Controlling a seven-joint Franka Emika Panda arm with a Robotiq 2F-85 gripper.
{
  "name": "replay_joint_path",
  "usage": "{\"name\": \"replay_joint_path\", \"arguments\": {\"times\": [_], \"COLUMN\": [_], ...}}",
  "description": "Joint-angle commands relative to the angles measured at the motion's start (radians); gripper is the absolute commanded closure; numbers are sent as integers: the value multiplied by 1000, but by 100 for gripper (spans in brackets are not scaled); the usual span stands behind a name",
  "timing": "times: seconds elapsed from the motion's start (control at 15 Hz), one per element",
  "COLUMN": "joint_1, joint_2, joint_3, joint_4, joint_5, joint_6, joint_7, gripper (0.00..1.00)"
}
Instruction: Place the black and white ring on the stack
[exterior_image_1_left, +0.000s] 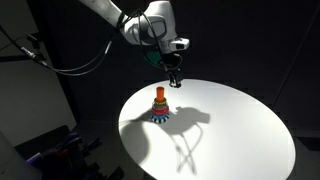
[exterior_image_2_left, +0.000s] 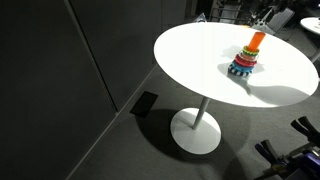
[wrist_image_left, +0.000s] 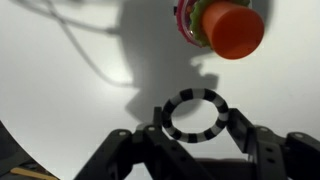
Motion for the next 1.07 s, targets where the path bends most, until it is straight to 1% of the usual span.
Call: {"name": "replay_joint_path", "arguments": {"times": [0.0,0.2,0.73,1.0], "joint_1": [-5,-6,-13,-14], "joint_2": [-73,-104,-197,-208], "joint_3": [22,37,55,58], "joint_4": [-63,-97,-166,-199], "joint_5": [-4,-1,7,1], "joint_6": [-18,-17,-72,-54], "joint_7": [-27,-36,-77,-77], "gripper": [59,59,59,59]}}
